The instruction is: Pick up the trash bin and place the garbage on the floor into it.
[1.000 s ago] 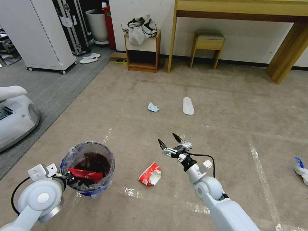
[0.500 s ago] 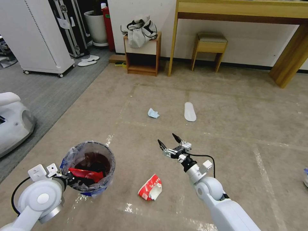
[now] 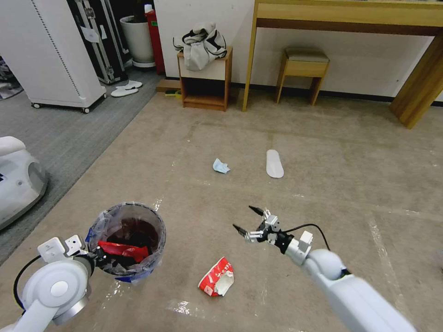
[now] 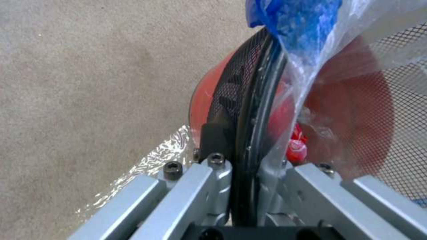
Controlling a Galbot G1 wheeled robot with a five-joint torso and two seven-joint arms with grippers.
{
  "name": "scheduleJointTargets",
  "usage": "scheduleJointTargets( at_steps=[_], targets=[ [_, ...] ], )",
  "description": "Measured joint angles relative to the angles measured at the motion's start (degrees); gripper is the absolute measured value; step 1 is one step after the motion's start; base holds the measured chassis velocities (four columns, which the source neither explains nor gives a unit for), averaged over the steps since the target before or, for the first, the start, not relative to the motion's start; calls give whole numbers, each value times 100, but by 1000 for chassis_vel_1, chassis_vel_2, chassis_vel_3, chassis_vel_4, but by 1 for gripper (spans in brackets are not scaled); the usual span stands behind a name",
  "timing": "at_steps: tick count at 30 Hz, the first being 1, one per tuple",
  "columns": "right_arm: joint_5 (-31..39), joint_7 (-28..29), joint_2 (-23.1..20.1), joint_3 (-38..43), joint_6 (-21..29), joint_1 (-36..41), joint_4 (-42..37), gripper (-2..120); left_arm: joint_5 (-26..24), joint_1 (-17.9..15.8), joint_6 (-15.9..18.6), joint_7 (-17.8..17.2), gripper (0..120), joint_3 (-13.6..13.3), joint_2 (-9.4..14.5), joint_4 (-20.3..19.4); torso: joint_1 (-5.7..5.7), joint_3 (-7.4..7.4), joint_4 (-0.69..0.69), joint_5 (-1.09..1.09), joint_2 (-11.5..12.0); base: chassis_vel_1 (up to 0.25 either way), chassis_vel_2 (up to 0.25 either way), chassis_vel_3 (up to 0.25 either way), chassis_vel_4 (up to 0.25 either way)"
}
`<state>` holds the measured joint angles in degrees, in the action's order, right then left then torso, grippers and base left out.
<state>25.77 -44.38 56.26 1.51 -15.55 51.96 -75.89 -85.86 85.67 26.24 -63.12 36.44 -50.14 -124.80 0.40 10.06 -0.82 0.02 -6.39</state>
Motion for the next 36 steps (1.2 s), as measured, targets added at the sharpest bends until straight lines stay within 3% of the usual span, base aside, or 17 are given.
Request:
scheduleJointTargets(
  at_steps=[2, 10, 22, 34, 36],
  targets=[
    [-395, -612, -19, -198, -86, -409, 470, 100, 40, 21, 0, -1, 1, 10, -48, -3, 0, 0, 0, -1, 0, 0, 0, 0, 0],
    [-1357, -1315, 24, -746, -595, -1213, 1340, 100, 100, 91, 0, 6, 1, 109, -132, -5, 0, 0, 1, -2, 0, 0, 0, 0, 0],
    [-2245, -1597, 532, -1551, -1028, -2026, 2310, 100, 141, 173, -2, 20, 1, 229, -166, -25, 0, 1, 2, -1, 0, 0, 0, 0, 0],
    [-2332, -1653, 943, -1799, -876, -2128, 2762, 100, 294, 177, -7, 66, 1, 103, -301, 56, 0, 0, 0, -2, 0, 0, 0, 0, 0],
    [-2296, -1594, 1196, -1896, -775, -2191, 2901, 100, 322, 122, -9, 83, 1, 36, -317, 112, 0, 0, 0, -3, 0, 0, 0, 0, 0]
  ],
)
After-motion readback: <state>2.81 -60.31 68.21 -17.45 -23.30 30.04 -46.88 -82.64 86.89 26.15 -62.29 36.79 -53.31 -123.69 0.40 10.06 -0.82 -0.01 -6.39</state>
